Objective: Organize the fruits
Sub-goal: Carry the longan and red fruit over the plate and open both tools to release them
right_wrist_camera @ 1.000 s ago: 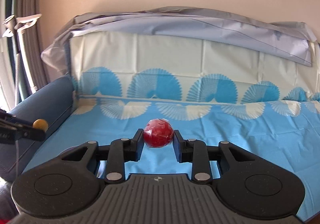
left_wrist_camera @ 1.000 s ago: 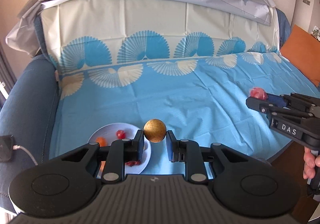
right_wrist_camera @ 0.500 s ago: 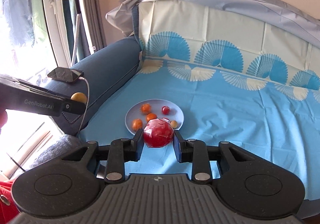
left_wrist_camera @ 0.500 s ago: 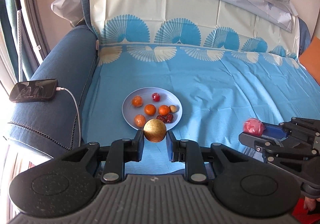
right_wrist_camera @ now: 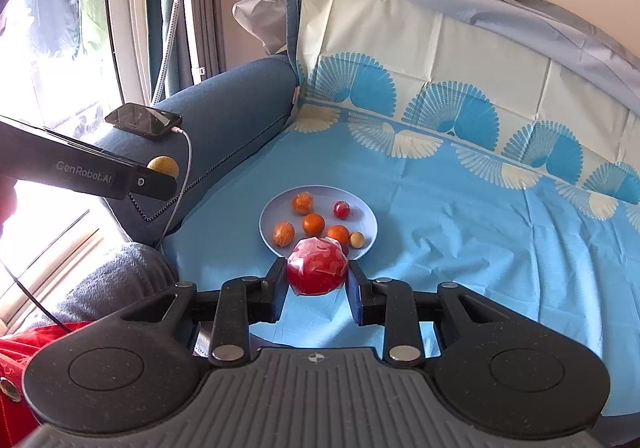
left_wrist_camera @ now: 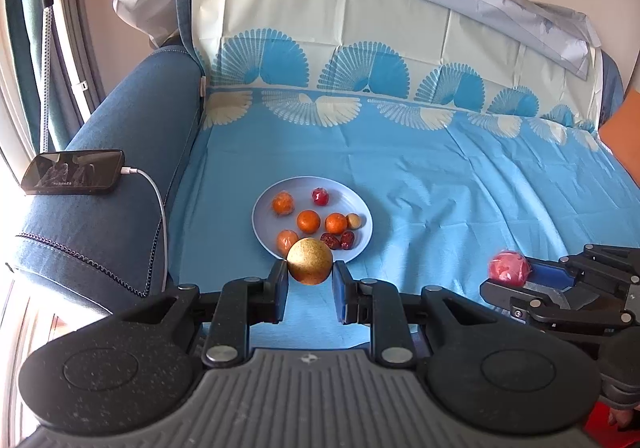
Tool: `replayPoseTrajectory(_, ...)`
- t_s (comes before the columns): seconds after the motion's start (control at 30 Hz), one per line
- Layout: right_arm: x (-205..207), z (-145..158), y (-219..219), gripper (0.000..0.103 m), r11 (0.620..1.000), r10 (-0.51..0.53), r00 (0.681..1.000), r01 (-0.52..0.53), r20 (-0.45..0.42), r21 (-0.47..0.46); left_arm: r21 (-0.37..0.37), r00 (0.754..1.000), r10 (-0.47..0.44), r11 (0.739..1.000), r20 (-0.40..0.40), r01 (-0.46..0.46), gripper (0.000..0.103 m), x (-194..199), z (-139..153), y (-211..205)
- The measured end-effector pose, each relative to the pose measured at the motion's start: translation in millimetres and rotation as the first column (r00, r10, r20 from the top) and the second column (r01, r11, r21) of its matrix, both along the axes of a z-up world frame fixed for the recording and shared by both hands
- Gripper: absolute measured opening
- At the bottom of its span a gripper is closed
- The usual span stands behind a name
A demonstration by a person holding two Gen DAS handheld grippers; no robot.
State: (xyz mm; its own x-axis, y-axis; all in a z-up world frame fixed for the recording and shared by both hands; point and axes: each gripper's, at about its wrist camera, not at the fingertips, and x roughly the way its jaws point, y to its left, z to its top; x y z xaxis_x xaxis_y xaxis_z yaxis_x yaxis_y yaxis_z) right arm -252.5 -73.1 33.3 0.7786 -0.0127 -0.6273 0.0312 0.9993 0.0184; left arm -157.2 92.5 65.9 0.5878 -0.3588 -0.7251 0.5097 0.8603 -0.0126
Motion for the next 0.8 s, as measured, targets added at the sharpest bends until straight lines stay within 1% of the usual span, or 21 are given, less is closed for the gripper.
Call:
replayPoseTrajectory(0.23,12,-8,-7,0.032,1.000,0.001,1.000,-0.001,-0.026,0.017,0.021,1.000,0.008,1.000,-0.022,-0.007,0.026,17,-5,-8)
replayPoseTrajectory(0.43,32,-19,-11,0.032,0.999,0.006,0.998,-0.003,-0.056,0.042,0.038,0.999,0.010,0.999,-0.031,-0.009,0.026,44,-11,-19)
replayPoseTrajectory(0.6,60,-31,-15,0.032,0.998,0.016,0.997,-0.011,-0.076,0.065,0.060,1.000,0.005,0.998,-0.029,-0.003,0.026,69,-18,-34)
replayPoseTrajectory(0.73,87,-38,-21,0.032,0.996,0.011,0.997,-0.003,-0.081,0.092,0.072,0.999,0.002,0.997,-0.051,0.001,0.026,93,-28,-47)
replayPoseTrajectory(0.8,100,-42,-24,0.032,0.996,0.009,0.997,-0.002,-0.079,0.089,0.083,0.998,0.007,0.997,-0.068,-0.002,0.026,107,-36,-54)
